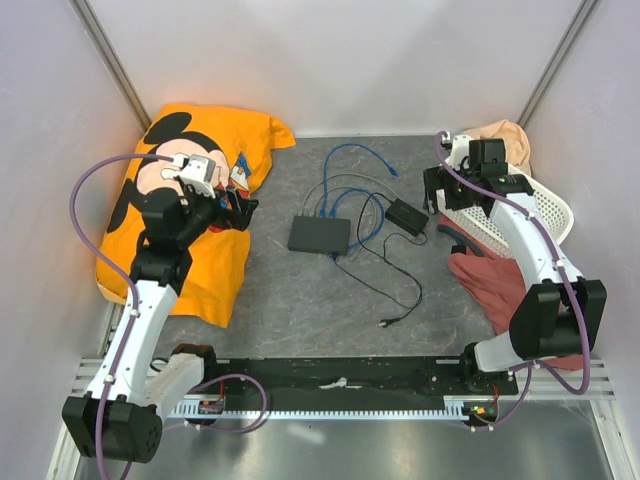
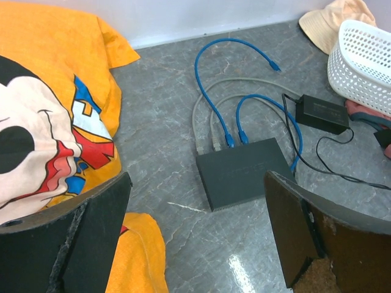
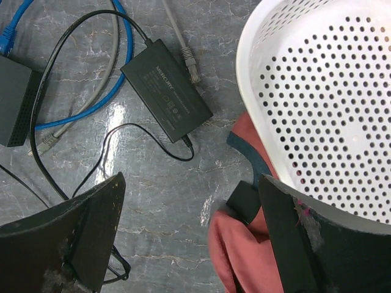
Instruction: Pull the plug from the switch port
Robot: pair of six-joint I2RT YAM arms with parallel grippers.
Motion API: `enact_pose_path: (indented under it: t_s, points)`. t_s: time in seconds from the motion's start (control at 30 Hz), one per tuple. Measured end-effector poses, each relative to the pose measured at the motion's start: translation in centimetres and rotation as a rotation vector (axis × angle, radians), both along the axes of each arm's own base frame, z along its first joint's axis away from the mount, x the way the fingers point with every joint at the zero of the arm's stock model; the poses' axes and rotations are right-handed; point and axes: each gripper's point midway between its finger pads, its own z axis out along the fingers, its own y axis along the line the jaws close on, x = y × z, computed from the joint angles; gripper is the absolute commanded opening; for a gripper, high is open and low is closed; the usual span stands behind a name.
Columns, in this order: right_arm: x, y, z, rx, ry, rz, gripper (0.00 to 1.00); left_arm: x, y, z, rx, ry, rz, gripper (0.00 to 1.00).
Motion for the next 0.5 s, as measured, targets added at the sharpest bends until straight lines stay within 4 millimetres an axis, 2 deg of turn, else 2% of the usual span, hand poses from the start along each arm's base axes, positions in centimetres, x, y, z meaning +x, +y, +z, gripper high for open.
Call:
enact_pose_path:
  t_s: [0.2, 0.37, 0.5]
  points:
    - [0.0, 0.1, 0.4, 0.001, -0.015, 0.007, 0.98, -0.1, -0.2, -0.4, -0.003, 0.010, -0.009, 0.96]
    - [-0.4, 1.2, 0.9, 0.026, -0.029, 0.095, 0.98, -0.2, -0.4, -0.4, -0.005, 0.010, -0.024, 0.96]
    - [-1.1, 2.3, 1.1, 0.061, -0.008, 0.166, 0.98, 0.2, -0.6, -0.2, 0.005, 0.010, -0.042, 0.89]
